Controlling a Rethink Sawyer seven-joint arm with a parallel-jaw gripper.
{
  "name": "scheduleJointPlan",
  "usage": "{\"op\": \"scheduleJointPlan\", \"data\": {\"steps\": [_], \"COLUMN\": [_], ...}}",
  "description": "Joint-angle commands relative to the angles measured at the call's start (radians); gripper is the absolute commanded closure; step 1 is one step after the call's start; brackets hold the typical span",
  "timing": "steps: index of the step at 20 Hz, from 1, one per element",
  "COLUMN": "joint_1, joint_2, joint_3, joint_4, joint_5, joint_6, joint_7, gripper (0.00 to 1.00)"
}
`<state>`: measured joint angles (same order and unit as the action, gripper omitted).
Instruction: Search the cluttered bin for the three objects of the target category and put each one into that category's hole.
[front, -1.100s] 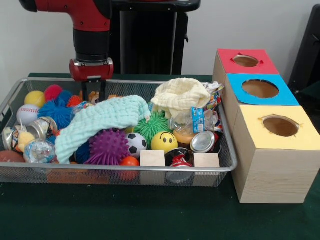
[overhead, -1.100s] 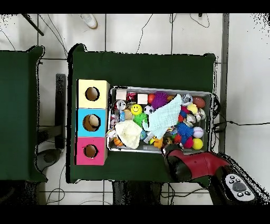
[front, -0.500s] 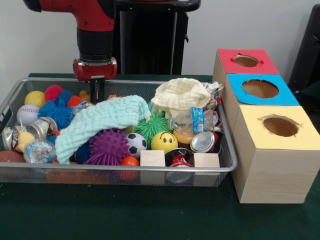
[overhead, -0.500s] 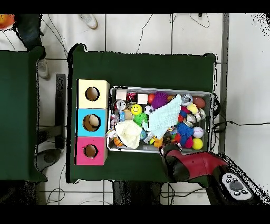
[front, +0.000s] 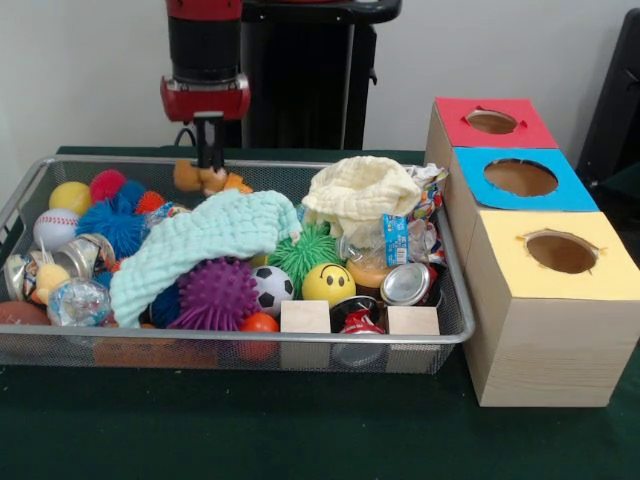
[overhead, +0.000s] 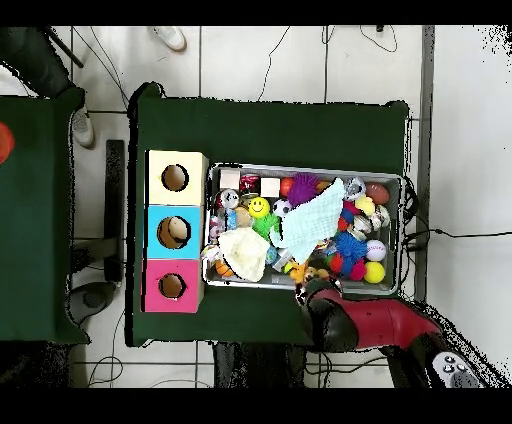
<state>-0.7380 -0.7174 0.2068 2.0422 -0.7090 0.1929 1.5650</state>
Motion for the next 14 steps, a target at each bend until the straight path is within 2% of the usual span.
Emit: {"op": "scheduleJointPlan", "data": {"steps": [1, 9, 14], "joint_1": [-0.030, -0.047, -0.042], "joint_2": [-0.199, -0.124, -0.125], "joint_3": [0.183, 0.234, 0.272], "joint_4": [0.139, 0.101, 0.081], "joint_5": [0.150, 0.115, 0.134], "joint_6": [0.237, 0.139, 0.163], "joint_7": [-0.058, -0.014, -0.016], "gripper": [1.00, 1.00, 1.00]}}
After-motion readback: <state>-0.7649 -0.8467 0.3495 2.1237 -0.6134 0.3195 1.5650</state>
